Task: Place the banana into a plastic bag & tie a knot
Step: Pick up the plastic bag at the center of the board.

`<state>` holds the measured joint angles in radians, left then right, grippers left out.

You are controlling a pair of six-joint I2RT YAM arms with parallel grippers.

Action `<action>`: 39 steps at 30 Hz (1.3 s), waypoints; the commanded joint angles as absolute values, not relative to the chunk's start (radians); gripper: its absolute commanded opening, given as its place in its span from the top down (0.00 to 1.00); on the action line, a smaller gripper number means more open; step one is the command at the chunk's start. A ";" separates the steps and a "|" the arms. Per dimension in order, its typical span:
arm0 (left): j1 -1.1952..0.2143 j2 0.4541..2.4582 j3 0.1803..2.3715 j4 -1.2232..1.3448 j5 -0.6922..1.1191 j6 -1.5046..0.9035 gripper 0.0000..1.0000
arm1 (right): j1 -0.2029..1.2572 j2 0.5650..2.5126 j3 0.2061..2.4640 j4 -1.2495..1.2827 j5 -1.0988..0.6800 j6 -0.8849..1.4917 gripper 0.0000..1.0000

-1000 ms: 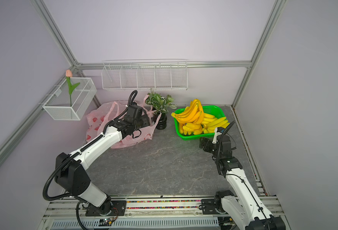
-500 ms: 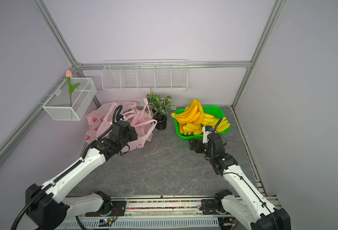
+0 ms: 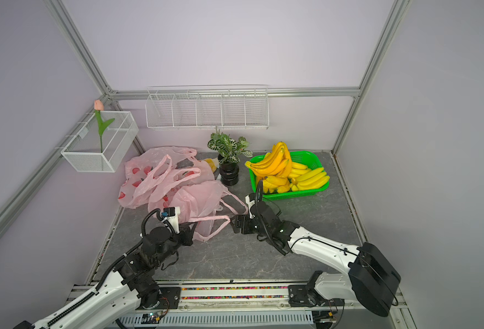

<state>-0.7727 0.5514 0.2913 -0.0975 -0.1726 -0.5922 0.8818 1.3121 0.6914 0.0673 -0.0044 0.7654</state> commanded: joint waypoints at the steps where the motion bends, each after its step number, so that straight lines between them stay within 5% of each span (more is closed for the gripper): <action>1: -0.779 0.533 0.278 0.027 -0.099 -0.609 1.00 | 0.903 1.369 0.700 0.206 -0.035 0.866 0.07; 11: -0.799 0.555 0.271 0.125 -0.007 -0.561 1.00 | 0.911 1.386 0.700 0.203 0.014 0.862 0.05; 26: -0.886 0.565 0.296 0.185 0.008 -0.577 1.00 | 0.832 1.626 0.718 0.443 -0.156 0.957 0.02; 33: -0.892 0.589 0.268 0.233 0.009 -0.589 1.00 | 0.834 1.768 0.736 0.665 -0.290 1.047 0.23; 39: -0.891 0.608 0.256 0.224 0.005 -0.597 1.00 | 0.813 1.779 0.719 0.678 -0.275 1.053 0.68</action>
<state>-0.8867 0.6121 0.2687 0.2100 0.0013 -0.5762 0.8295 1.7889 0.7219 0.6228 -0.2619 1.0309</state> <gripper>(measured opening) 0.040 0.367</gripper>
